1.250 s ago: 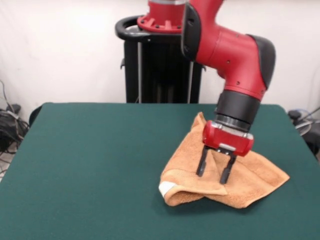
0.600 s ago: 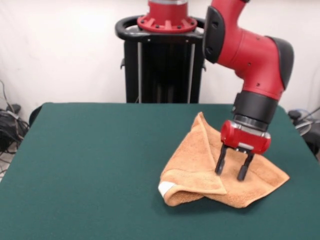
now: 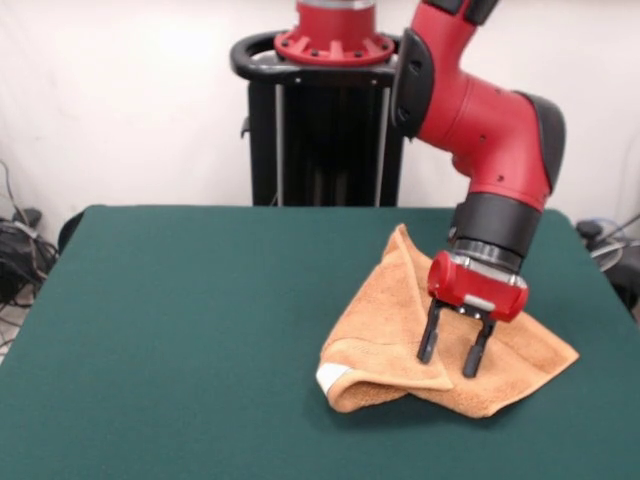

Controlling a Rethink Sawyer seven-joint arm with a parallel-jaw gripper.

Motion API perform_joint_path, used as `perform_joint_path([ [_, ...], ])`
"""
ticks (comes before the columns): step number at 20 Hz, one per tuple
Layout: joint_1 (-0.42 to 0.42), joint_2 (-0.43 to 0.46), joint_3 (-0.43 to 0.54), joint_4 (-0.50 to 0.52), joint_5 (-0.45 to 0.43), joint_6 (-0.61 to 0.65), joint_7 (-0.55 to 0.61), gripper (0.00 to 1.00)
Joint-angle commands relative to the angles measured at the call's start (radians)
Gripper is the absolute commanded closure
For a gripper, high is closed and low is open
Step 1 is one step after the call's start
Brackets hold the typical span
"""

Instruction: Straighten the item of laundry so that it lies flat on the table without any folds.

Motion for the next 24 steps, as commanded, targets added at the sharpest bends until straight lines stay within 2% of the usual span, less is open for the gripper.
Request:
perform_joint_path([
  [1, 0.024, 0.029, 0.029, -0.009, 0.103, 0.000, 0.189, 0.00],
  [10, 0.081, 0.048, -0.035, 0.008, 0.176, 0.014, 0.152, 0.00],
  [14, 0.119, 0.076, -0.107, -0.004, 0.194, 0.021, 0.103, 0.00],
  [20, 0.133, 0.090, -0.136, -0.017, 0.193, 0.036, 0.114, 0.00],
  [24, 0.116, 0.083, -0.122, -0.023, 0.159, 0.041, 0.138, 0.00],
])
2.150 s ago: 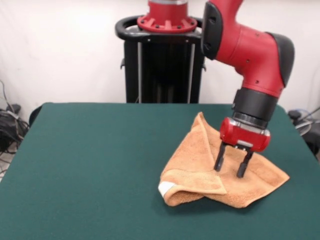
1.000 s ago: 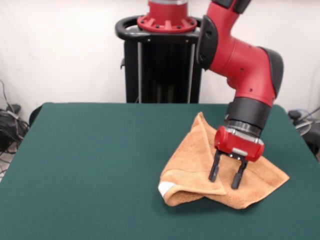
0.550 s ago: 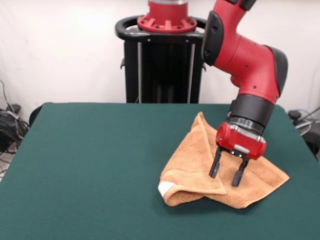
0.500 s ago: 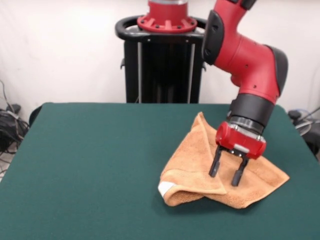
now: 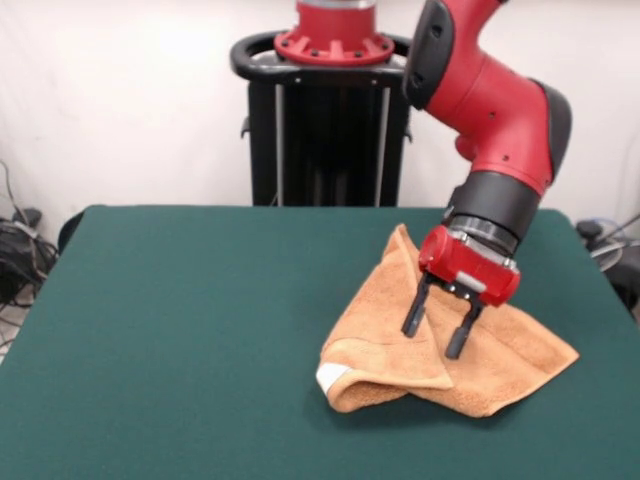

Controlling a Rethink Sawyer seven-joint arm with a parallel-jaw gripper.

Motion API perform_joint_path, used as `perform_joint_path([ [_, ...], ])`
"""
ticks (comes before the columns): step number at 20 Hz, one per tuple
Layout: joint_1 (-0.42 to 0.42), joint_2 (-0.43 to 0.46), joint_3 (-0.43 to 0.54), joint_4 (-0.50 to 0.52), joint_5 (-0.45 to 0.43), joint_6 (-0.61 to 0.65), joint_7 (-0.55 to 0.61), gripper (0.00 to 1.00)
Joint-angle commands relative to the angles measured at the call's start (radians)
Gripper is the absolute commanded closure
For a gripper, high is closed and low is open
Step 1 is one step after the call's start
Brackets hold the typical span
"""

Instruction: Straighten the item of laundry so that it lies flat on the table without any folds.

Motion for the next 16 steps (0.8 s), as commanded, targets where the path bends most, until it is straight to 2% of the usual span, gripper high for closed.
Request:
perform_joint_path([
  [1, -0.023, 0.017, 0.049, -0.026, 0.017, 0.044, 0.142, 0.00],
  [9, -0.093, -0.026, 0.121, -0.031, -0.078, 0.071, 0.164, 0.00],
  [16, -0.118, -0.052, 0.167, -0.022, -0.099, 0.117, 0.182, 0.00],
])
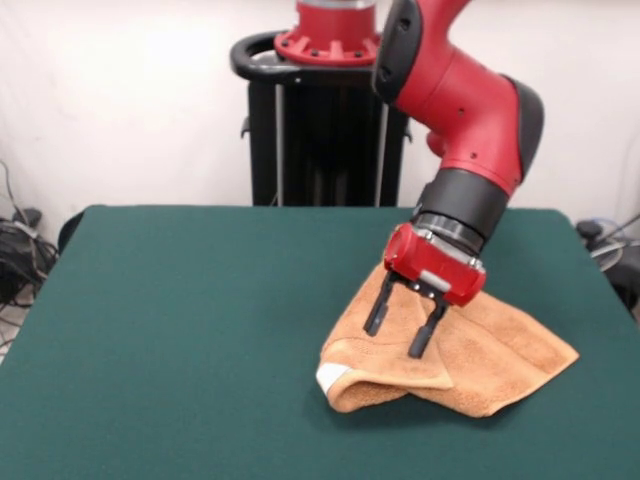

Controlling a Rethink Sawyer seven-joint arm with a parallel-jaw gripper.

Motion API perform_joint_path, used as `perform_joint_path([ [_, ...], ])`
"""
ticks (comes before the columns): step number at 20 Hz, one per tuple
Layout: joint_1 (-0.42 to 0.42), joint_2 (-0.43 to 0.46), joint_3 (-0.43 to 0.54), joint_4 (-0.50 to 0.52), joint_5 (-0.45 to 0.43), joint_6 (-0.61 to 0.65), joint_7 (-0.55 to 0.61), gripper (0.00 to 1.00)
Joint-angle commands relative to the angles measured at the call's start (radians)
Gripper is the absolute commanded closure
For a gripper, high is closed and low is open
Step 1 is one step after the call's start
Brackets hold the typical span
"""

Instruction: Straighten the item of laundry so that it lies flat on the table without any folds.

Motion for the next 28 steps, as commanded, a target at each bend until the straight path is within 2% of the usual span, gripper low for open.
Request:
perform_joint_path([
  [1, -0.048, -0.036, 0.178, -0.020, -0.041, 0.122, 0.185, 0.00],
  [8, -0.081, -0.057, 0.213, -0.018, -0.077, 0.136, 0.183, 0.00],
  [11, -0.173, -0.113, 0.307, -0.006, -0.158, 0.210, 0.184, 0.00],
  [13, -0.297, -0.159, 0.430, 0.001, -0.252, 0.317, 0.149, 0.00],
  [15, -0.407, -0.173, 0.538, 0.002, -0.339, 0.368, 0.120, 0.00],
  [17, -0.452, -0.173, 0.577, 0.003, -0.371, 0.387, 0.112, 0.00],
  [21, -0.471, -0.167, 0.582, -0.009, -0.395, 0.385, 0.113, 0.00],
  [24, -0.519, -0.169, 0.629, -0.006, -0.425, 0.430, 0.096, 0.00],
  [25, -0.543, -0.170, 0.653, -0.004, -0.439, 0.451, 0.092, 1.00],
  [28, -0.576, -0.172, 0.689, 0.002, -0.450, 0.475, 0.087, 1.00],
])
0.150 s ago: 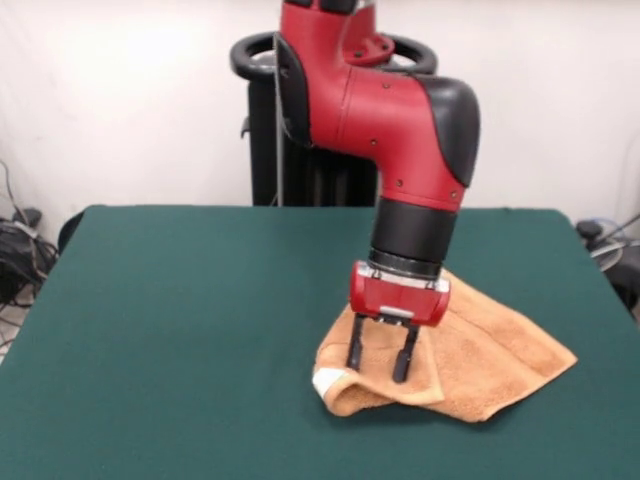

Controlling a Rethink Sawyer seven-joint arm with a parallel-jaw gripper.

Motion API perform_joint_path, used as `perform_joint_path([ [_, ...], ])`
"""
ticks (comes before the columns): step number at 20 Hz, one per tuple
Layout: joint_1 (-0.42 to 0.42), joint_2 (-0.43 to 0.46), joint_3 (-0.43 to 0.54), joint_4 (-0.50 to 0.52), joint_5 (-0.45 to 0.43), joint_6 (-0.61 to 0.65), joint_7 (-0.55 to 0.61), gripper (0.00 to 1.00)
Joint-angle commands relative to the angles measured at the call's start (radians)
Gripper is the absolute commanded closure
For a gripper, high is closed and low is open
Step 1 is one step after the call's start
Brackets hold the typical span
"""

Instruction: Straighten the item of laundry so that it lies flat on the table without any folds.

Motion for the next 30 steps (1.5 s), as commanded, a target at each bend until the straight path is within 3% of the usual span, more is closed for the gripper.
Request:
perform_joint_path([
  [1, -0.085, 0.049, 0.260, 0.008, -0.071, 0.222, 0.085, 1.00],
  [7, -0.046, -0.005, 0.219, 0.037, -0.008, 0.211, 0.153, 1.00],
  [11, -0.090, -0.054, 0.266, 0.059, -0.030, 0.254, 0.134, 1.00],
  [13, -0.136, -0.095, 0.305, 0.096, -0.062, 0.287, 0.107, 1.00],
  [18, -0.343, -0.182, 0.483, 0.213, -0.156, 0.470, -0.048, 1.00],
  [22, -0.441, -0.159, 0.554, 0.227, -0.232, 0.522, -0.128, 1.00],
  [30, -0.533, -0.061, 0.630, 0.166, -0.349, 0.574, -0.183, 1.00],
])
